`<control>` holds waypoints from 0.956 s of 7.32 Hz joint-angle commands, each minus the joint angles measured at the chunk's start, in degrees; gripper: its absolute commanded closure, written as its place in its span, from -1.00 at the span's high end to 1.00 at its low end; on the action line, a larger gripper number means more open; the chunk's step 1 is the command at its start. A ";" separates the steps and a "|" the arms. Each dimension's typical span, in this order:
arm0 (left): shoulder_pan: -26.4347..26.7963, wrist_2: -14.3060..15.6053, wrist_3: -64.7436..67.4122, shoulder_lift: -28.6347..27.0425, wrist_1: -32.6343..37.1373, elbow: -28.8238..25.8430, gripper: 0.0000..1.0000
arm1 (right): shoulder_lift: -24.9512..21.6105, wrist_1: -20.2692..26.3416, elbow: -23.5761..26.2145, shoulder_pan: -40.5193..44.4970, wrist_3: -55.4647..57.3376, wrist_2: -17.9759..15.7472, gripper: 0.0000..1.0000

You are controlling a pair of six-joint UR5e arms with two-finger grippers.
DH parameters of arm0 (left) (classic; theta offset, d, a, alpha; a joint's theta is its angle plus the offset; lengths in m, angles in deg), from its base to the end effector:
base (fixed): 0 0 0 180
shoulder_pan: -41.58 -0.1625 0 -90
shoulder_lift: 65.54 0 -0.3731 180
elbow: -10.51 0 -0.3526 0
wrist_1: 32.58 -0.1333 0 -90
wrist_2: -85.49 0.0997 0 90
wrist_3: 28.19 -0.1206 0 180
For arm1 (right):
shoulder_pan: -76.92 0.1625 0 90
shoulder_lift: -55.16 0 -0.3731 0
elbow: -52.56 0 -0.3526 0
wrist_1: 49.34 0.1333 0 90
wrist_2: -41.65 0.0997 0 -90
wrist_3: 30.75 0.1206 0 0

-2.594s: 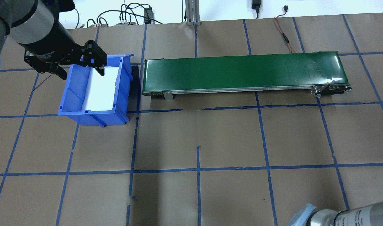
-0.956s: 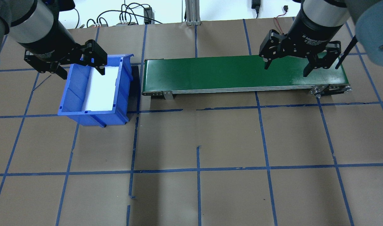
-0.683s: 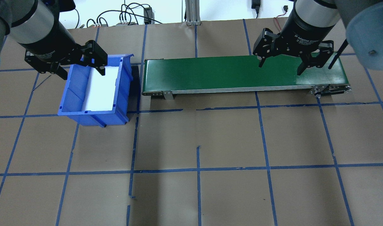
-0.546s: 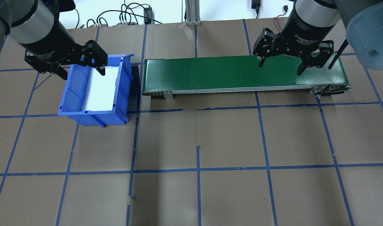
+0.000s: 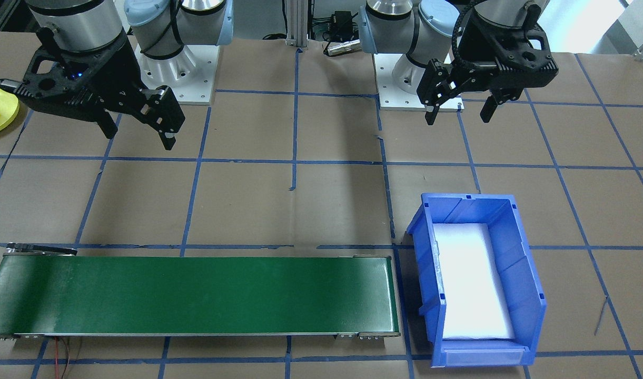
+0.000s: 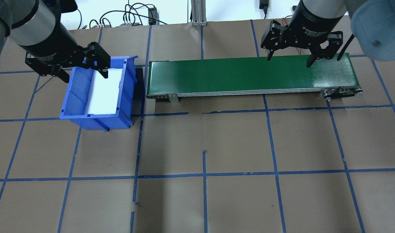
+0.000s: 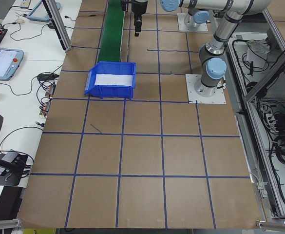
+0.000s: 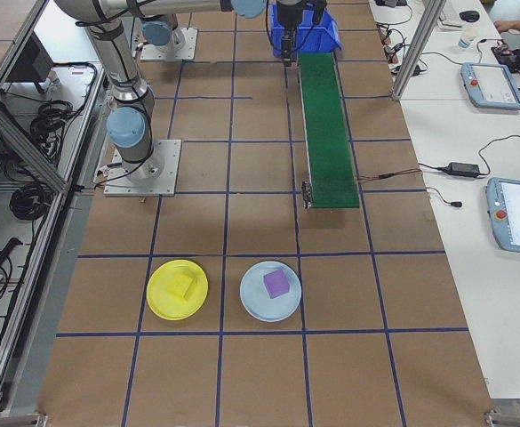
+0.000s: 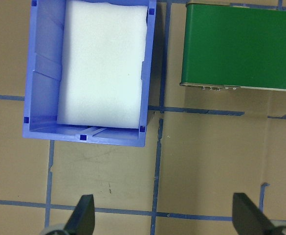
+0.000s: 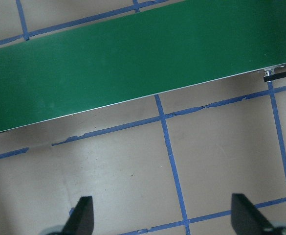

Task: Move block left to right into plate

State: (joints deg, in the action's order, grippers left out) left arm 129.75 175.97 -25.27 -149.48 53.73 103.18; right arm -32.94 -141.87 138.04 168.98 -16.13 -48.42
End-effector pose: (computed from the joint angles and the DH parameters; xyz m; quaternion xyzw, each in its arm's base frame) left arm -0.1186 -0.4304 0.4470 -0.0416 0.9972 -0.0618 0.0036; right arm 0.1501 -0.4696 0.4403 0.1093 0.9930 -0.0445 0.0059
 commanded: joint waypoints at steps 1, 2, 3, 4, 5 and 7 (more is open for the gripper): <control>0.07 -0.13 -0.01 -0.08 0.00 0.13 1.00 | -0.22 0.51 0.91 0.22 -0.30 -0.37 0.99; 0.07 -0.22 -0.01 -0.08 0.00 0.05 1.00 | -0.49 0.60 1.52 0.14 -0.38 -0.63 0.99; 0.07 -0.22 -0.01 -0.08 0.00 0.13 1.00 | -0.58 0.51 1.53 0.22 -0.38 -0.64 1.00; 0.07 -0.22 -0.01 -0.08 0.00 0.13 1.00 | -0.67 0.51 1.44 0.22 -0.38 -0.55 1.00; 0.07 -0.22 -0.01 0.01 0.00 0.13 1.00 | -0.67 0.51 1.44 0.22 -0.38 -0.55 1.00; 0.07 -0.22 -0.01 0.01 0.00 0.13 1.00 | -0.67 0.42 1.44 0.14 -0.38 -0.63 1.00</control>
State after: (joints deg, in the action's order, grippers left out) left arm 129.82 175.76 -25.29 -149.49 53.73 103.32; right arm -33.59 -141.42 139.48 169.19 -16.51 -48.99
